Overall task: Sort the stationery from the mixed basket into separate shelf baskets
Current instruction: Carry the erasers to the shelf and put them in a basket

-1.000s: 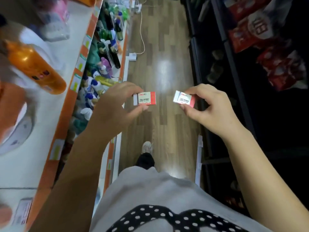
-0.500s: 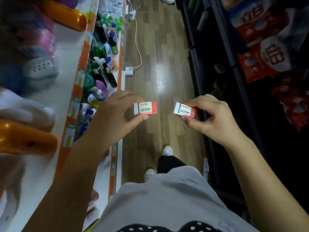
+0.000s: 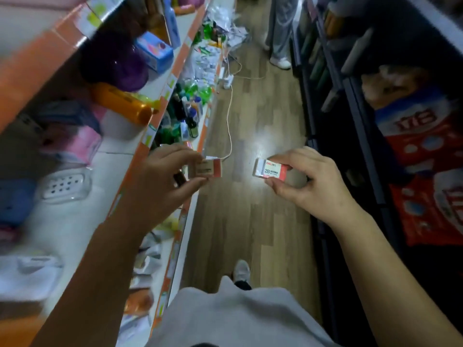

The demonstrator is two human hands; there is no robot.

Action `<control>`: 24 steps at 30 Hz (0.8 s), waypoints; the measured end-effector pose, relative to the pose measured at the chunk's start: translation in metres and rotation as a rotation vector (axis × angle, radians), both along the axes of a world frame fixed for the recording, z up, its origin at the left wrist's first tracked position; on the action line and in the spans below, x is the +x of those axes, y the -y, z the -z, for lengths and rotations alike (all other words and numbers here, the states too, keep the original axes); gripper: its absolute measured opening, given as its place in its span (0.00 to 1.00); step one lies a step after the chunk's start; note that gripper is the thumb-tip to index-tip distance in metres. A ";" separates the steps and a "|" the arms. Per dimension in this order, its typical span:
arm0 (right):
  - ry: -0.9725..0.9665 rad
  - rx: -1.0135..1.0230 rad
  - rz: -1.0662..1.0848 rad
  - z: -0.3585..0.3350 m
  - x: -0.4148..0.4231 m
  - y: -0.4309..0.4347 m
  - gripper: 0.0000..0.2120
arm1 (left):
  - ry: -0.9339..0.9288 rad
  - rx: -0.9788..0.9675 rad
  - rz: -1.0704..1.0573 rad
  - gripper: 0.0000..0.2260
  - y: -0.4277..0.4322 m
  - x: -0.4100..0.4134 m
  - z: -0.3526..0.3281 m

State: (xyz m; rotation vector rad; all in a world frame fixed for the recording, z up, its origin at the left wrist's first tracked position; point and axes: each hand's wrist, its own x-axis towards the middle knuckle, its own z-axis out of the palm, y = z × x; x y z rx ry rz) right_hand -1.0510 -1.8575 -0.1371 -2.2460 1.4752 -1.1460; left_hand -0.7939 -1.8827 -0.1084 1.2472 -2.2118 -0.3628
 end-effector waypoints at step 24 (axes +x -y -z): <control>0.067 -0.391 -0.606 -0.132 0.160 0.411 0.12 | -0.009 -0.436 -0.635 0.15 0.255 0.115 -0.121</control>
